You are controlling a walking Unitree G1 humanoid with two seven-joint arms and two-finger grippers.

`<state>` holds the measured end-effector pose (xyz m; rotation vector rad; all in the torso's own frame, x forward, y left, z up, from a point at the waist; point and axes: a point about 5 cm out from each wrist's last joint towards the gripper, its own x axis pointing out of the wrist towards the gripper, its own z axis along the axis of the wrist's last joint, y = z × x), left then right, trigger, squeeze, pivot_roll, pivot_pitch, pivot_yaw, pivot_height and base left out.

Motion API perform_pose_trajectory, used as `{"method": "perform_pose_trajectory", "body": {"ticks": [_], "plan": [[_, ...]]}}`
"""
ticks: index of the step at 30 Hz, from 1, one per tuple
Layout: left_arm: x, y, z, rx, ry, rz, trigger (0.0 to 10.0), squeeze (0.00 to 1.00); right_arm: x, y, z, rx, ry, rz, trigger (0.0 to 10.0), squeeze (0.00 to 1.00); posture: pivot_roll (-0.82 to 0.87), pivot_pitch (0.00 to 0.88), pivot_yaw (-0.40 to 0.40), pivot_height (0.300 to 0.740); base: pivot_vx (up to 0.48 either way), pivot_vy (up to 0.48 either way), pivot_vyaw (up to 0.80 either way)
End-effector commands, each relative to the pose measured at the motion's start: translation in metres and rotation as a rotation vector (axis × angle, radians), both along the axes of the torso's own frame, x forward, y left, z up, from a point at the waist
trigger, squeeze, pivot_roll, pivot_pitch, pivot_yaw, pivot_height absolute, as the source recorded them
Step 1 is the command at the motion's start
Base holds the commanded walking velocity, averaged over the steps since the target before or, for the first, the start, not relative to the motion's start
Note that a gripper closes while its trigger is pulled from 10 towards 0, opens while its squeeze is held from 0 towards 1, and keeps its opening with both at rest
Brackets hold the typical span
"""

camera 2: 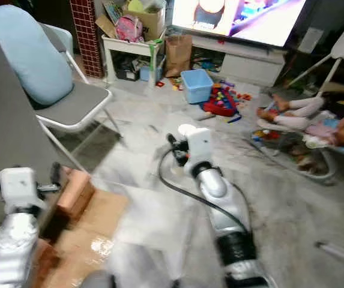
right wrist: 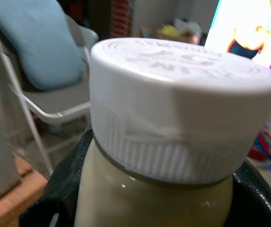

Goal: Restocking fridge

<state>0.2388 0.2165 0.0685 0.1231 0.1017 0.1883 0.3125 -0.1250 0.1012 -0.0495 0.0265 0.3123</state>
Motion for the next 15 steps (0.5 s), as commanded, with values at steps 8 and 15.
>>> {"method": "perform_pose_trajectory", "body": {"ticks": [8,15], "plan": [[-0.002,0.001,0.009,0.113,-0.028,-0.022,10.0,0.0,0.001,-0.012,0.004,0.017,-0.024,-0.073,10.0,0.0,0.14,0.0,-0.1,0.716,0.0,0.318,0.0],[-0.011,0.003,0.009,0.128,-0.011,-0.044,10.0,0.0,-0.009,-0.03,-0.004,-0.011,-0.015,-0.142,10.0,0.0,0.13,0.0,-0.063,0.716,0.0,0.0,0.0]]}}
